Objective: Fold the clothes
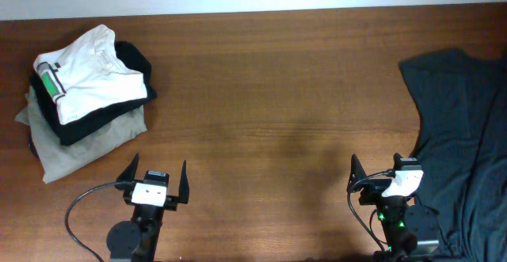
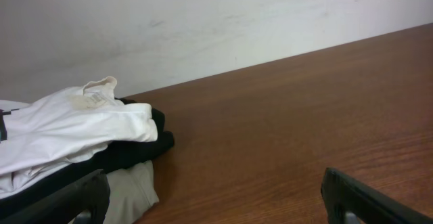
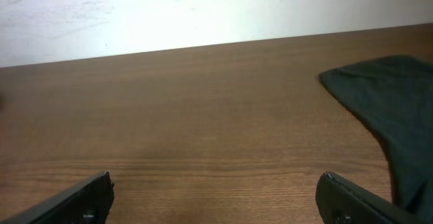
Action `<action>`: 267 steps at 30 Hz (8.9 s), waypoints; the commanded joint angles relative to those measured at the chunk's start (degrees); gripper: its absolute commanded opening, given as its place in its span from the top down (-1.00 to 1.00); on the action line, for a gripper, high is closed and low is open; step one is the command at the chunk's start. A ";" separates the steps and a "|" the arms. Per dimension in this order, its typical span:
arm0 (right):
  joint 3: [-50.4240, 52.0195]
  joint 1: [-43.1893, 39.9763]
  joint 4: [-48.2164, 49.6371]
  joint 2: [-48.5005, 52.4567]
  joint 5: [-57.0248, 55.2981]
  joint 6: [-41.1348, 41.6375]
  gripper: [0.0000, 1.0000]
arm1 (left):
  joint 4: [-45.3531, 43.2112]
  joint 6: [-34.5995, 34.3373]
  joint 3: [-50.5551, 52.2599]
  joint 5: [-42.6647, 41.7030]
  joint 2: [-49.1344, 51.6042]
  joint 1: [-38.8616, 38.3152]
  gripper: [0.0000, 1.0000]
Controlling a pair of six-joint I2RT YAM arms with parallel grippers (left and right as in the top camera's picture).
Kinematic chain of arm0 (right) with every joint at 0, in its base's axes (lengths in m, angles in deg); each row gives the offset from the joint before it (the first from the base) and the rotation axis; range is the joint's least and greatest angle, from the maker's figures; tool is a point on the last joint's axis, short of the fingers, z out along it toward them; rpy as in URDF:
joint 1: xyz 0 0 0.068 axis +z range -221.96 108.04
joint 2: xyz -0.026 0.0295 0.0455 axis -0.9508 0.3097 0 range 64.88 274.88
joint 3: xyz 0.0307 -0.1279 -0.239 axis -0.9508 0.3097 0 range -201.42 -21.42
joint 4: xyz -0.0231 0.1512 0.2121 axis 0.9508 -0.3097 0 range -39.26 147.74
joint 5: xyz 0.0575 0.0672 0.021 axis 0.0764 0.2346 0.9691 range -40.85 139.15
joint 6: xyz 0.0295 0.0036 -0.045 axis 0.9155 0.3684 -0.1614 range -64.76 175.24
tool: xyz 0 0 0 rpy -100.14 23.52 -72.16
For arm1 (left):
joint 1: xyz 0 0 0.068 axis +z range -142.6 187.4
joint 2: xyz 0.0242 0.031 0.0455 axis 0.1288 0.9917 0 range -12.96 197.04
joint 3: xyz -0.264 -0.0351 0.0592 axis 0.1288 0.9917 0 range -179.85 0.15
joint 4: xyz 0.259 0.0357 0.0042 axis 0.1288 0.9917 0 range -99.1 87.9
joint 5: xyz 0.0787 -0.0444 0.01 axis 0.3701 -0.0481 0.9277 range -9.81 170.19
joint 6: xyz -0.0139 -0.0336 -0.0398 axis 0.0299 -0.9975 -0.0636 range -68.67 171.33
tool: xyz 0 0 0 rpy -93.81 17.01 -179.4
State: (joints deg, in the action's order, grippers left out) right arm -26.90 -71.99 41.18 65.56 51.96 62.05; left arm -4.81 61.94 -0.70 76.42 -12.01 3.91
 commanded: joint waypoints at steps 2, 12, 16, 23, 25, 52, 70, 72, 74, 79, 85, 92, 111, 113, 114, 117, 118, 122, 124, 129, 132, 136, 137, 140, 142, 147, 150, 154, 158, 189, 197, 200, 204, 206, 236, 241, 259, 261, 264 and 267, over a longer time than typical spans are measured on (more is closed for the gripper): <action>0.33 -0.37 -0.15 -0.33 -0.31 -0.39 -0.97 | 0.11 -0.28 0.31 0.59 -0.26 -0.39 -0.99; 0.33 -0.37 -0.15 -0.33 -0.28 -0.39 -0.98 | 0.11 -0.28 0.31 0.59 -0.26 -0.39 -0.99; 0.35 -0.37 -0.15 -0.33 -0.31 -0.39 -0.97 | 0.11 -0.28 0.31 0.59 -0.26 -0.39 -0.99; 0.35 -0.37 -0.15 -0.33 -0.31 -0.39 -0.97 | 0.11 -0.28 0.31 0.61 -0.26 -0.39 -0.99; 0.35 -0.37 -0.15 -0.33 -0.31 -0.39 -0.97 | 0.11 -0.28 0.31 0.61 -0.26 -0.39 -0.99; -0.24 -0.37 1.18 -0.33 13.03 -0.37 -0.97 | -7.04 -2.19 0.09 -17.07 -0.26 -0.39 -0.99; -64.24 -2.78 -35.06 73.66 17.94 0.74 -0.97 | 35.34 -3.96 -66.23 -15.50 66.23 -0.37 -0.99; -70.27 -11.04 -35.10 79.84 14.43 3.32 -0.97 | 35.28 -3.91 -66.29 -17.42 66.71 -0.39 -0.98; -80.04 -22.08 -35.08 91.32 11.43 6.84 -0.97 | 37.86 -3.91 -66.29 -17.46 68.89 -0.39 -0.99; -88.35 -38.77 -29.66 113.94 7.39 9.77 -0.89 | 40.63 -3.93 -66.29 -23.91 69.55 -0.37 -0.99; -87.89 -42.69 -27.78 122.90 4.42 7.15 -0.79 | 41.38 -3.91 -66.29 -23.87 69.55 -0.37 -0.99; -89.02 -39.58 -31.65 124.98 8.24 6.95 0.86 | 41.24 -3.93 -66.29 -23.45 69.55 -0.37 -0.99; -89.24 -17.66 -27.15 114.73 -5.22 10.25 0.10 | 41.66 -3.93 -66.29 -23.47 69.55 -0.37 -0.99; -89.24 -22.16 -26.12 117.96 -5.01 10.23 -0.16 | 41.66 -3.96 -66.29 -23.47 69.55 -0.39 -0.99; -89.24 -23.06 -25.88 119.97 -5.01 10.25 -0.29 | 41.64 -3.96 -66.29 -23.47 69.55 -0.39 -0.99; -89.24 -24.15 -23.47 126.84 -5.05 10.23 -0.59 | 41.64 -3.98 -66.29 -23.47 69.55 -0.39 -0.98; -89.24 -24.13 -23.02 128.61 -4.98 10.25 -0.58 | 41.64 -4.35 -66.29 -23.47 69.55 -0.39 -0.98; -89.20 -20.87 -24.35 131.91 2.10 10.25 0.87 | 41.35 -4.81 -66.29 -23.45 69.55 -0.37 -0.98; -89.20 -14.14 -24.87 131.91 3.41 10.23 0.92 | 41.66 -4.83 -66.29 -23.47 69.55 -0.37 -0.98; -89.26 20.22 -23.63 131.91 10.62 13.18 0.92 | 41.83 -4.81 -66.53 -21.88 69.53 -0.17 -0.99; -90.20 38.75 -28.15 131.21 6.36 3.43 0.73 | 41.62 -4.83 -67.14 -21.92 69.55 -0.11 -0.99; -90.49 35.85 -31.95 120.15 6.03 -2.29 0.13 | 40.22 -4.83 -67.14 -21.92 73.70 -0.17 -0.98; -90.49 32.46 -33.44 115.78 5.99 -0.92 -0.14 | 39.60 -4.83 -67.14 -21.92 77.07 -0.15 -0.98; -90.51 18.51 -40.81 108.63 6.49 5.73 -0.37 | 38.73 -5.22 -67.14 -21.68 89.11 -0.68 -0.82; -90.49 6.93 -43.54 107.67 10.64 5.68 -0.37 | 35.89 -5.22 -67.14 -17.16 98.60 -2.10 -0.25; -90.42 -13.42 -46.49 108.50 11.61 6.01 -0.39 | 30.18 -5.20 -67.12 -13.11 108.10 -4.59 -0.98; -89.79 -24.24 -51.52 113.87 10.73 7.61 -0.36 | 31.89 -5.20 -65.83 -4.87 108.43 -4.61 -0.59; -88.85 -34.23 -54.62 118.79 -0.55 6.58 -0.47 | 31.95 -5.22 -64.02 -1.97 108.78 -4.61 -0.23; -84.96 -43.43 -53.35 118.84 -0.96 7.30 -0.47 | 31.93 -5.22 -64.02 -1.99 108.78 -4.61 0.04; -89.48 -34.71 -47.65 103.69 40.89 -1.05 -0.53 | 17.77 -1.57 -80.11 -8.37 122.60 -7.98 0.83; -80.65 -29.20 -46.47 109.37 3.17 8.48 -0.53 | 29.62 -12.74 -80.21 -2.99 123.86 5.11 0.99; -76.54 -27.61 -32.37 111.67 11.34 5.68 -0.09 | 29.79 -11.76 -81.24 -9.88 123.05 4.31 0.78; -75.12 -22.16 -17.77 117.07 15.58 6.93 0.64 | 29.86 -9.05 -86.44 -10.45 119.23 0.66 0.53; -75.12 -19.87 -15.02 119.19 16.04 6.99 0.50 | 29.86 -8.35 -87.30 -10.45 119.12 -1.46 0.42; -81.02 -26.80 -35.04 123.45 -13.11 6.10 0.92 | 30.27 -6.19 -87.52 -10.43 118.92 -3.04 -0.56; -98.66 -30.16 -42.95 123.32 0.74 1.97 -0.30 | 29.79 -5.75 -87.52 -10.43 118.92 -4.66 -0.64; -72.76 -20.24 -45.79 117.46 3.50 7.34 0.18 | 26.38 -15.98 -91.06 -1.14 124.45 3.96 0.61; -67.89 -20.33 -36.65 117.59 2.51 7.21 0.50 | 26.38 -13.55 -93.24 -3.39 123.89 2.36 0.46; -70.58 -22.99 -29.88 117.74 -13.44 7.61 0.58 | 26.12 -10.80 -93.68 -4.00 123.89 -1.01 0.26; -79.30 -27.56 -32.68 117.72 -7.76 2.64 -0.33 | 24.24 -9.03 -93.68 -3.98 123.89 -4.09 0.00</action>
State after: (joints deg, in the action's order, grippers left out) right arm -100.58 -96.41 10.84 181.82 44.51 68.59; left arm 20.94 50.66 -93.41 73.40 112.95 1.38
